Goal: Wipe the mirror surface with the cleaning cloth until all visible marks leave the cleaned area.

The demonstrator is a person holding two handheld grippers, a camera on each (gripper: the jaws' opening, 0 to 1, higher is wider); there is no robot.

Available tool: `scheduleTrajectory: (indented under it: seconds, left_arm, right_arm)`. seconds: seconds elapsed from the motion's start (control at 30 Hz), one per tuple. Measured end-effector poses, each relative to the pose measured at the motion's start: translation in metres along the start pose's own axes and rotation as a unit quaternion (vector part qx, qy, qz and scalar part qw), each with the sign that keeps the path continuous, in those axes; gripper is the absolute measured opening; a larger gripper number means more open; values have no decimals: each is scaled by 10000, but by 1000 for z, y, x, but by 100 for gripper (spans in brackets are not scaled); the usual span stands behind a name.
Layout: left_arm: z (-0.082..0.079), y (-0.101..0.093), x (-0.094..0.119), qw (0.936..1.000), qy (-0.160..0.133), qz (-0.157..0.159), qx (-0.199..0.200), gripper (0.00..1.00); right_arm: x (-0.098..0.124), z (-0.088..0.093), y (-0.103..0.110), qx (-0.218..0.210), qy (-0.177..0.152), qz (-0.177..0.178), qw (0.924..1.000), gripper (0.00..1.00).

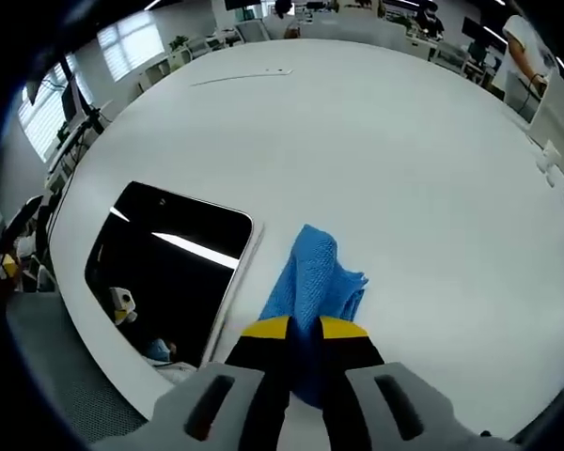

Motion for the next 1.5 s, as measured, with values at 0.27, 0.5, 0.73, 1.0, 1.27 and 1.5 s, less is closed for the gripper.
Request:
scheduleTrajectory:
  seconds: [0.27, 0.5, 0.73, 1.0, 1.27, 1.5]
  left_arm:
    - [4, -6, -6, 10000, 33, 90, 4, 99]
    - [4, -12, -5, 9999, 49, 143, 13, 99]
    - [0, -15, -5, 9998, -17, 194, -76, 99]
    - [5, -22, -10, 9995, 44, 299, -77, 99]
    - [5, -23, -12, 9995, 66, 300, -32, 99]
    - [12, -32, -6, 9991, 143, 384, -57, 99]
  right_arm:
    - [1, -1, -2, -211, 110, 23, 9997, 3]
    - [2, 0, -2, -332, 142, 129, 9993, 1]
    - [2, 1, -3, -511, 188, 119, 9984, 1]
    - [-2, -1, -5, -529, 373, -5, 9979, 1]
    - [-2, -1, -6, -954, 407, 12, 9946, 0]
    - [10, -9, 4, -883, 336, -198, 9953, 0]
Point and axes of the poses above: the point that each gripper's makers call its tool centre point, and the gripper's own axes: x roughly backward along the fingers, y roughly to its left, z roughly out of its underside, the point moved 3 cm from there along x, roughly backward along the fingers, and after that the axes turned 1 degree about -x, right-handed, at the moved point
